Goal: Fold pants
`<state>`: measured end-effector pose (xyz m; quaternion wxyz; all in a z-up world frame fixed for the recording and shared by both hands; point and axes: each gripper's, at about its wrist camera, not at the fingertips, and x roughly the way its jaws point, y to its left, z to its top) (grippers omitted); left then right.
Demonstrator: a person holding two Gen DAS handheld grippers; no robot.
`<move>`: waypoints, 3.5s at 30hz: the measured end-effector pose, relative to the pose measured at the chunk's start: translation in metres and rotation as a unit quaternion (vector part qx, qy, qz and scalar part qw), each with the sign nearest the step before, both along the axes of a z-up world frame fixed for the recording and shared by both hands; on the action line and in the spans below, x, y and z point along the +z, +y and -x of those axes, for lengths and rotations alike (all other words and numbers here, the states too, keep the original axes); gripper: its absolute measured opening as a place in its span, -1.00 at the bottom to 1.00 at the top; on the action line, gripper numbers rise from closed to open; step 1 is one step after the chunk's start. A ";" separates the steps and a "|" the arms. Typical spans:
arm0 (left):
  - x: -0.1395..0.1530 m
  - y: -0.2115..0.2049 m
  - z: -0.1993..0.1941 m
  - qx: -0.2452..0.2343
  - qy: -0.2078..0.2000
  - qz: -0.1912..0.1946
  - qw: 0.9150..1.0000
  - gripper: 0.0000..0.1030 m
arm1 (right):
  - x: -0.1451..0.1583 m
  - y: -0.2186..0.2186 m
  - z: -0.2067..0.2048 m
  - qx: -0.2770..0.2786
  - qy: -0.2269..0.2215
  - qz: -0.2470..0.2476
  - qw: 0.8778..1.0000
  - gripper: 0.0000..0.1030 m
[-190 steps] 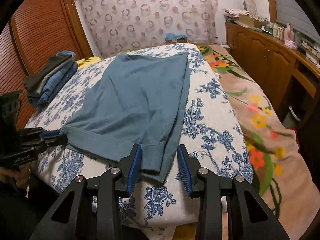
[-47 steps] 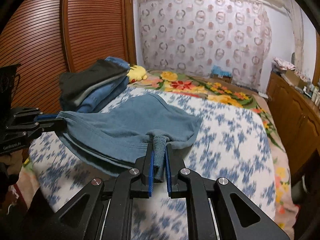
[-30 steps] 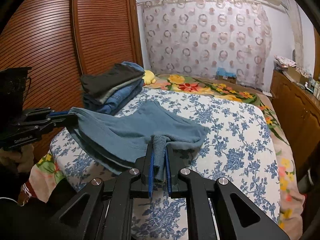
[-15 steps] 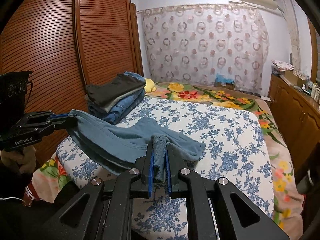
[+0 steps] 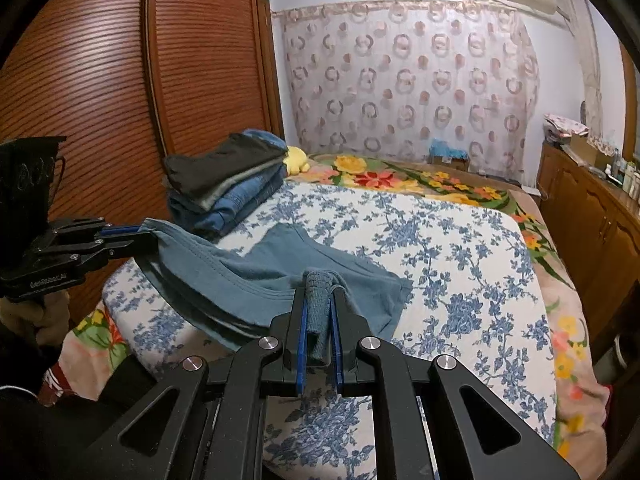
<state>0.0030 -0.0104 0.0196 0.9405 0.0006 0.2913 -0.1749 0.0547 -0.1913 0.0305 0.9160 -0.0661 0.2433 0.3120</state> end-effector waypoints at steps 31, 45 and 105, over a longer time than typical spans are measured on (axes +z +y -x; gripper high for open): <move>-0.035 0.013 -0.072 0.040 0.023 0.010 0.999 -0.37 | -0.041 0.050 -0.102 -0.032 0.031 0.025 0.999 -0.81; -0.064 0.024 -0.074 0.056 0.060 -0.006 0.997 0.44 | -0.045 0.048 -0.109 -0.044 0.032 0.023 0.998 -0.63; -0.076 0.044 -0.146 0.099 0.095 -0.007 0.991 0.44 | -0.048 0.066 -0.175 -0.066 0.049 0.121 0.989 -0.09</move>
